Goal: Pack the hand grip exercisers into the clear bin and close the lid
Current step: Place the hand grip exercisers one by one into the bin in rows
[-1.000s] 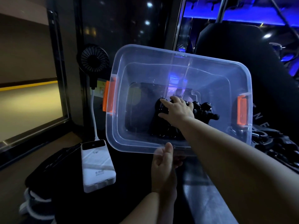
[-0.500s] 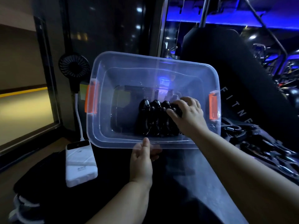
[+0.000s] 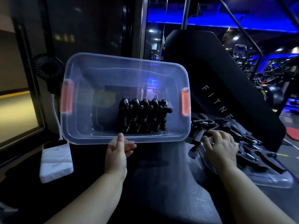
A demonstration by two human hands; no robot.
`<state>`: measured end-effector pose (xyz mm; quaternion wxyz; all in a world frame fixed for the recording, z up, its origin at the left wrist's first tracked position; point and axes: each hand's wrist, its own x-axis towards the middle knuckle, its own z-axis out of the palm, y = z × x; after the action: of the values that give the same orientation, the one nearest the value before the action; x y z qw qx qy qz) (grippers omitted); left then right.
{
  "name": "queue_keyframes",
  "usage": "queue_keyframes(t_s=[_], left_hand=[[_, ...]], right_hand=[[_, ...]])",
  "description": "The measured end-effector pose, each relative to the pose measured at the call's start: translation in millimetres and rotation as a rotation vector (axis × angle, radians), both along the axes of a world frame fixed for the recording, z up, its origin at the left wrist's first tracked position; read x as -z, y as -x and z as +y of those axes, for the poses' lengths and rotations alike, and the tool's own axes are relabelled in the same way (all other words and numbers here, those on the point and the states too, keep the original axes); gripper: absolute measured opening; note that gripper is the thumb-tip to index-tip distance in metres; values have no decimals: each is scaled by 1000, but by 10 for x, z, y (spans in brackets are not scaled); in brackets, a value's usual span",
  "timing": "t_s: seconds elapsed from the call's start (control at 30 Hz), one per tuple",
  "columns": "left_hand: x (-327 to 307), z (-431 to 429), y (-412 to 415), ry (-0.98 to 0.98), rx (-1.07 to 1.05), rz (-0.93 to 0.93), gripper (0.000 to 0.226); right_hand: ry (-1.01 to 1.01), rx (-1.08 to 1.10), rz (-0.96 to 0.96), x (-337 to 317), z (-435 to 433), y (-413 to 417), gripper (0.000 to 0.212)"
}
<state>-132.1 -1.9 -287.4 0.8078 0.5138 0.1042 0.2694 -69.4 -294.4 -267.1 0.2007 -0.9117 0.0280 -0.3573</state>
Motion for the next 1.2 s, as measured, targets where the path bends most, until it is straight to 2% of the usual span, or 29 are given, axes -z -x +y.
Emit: queue_keyframes(t_s=[0.17, 0.27, 0.33, 0.6, 0.83, 1.03, 1.2], left_hand=[[0, -4, 17, 9, 8, -1, 30], [2, -13, 21, 6, 7, -3, 31], [2, -18, 21, -2, 8, -9, 32], [18, -18, -15, -15, 7, -11, 33], [52, -8, -45, -38, 0, 1, 34], [58, -11, -62, -56, -9, 8, 37], [68, -8, -68, -76, -12, 16, 38]], right_hand=[[10, 206, 210, 3, -202, 6, 54], [10, 268, 387, 33, -270, -4, 71], [34, 277, 433, 53, -294, -7, 78], [87, 293, 487, 14, -268, 11, 85], [184, 321, 492, -67, -306, 82, 99], [256, 293, 559, -79, -269, 103, 102], [242, 299, 567, -134, -233, 124, 96]])
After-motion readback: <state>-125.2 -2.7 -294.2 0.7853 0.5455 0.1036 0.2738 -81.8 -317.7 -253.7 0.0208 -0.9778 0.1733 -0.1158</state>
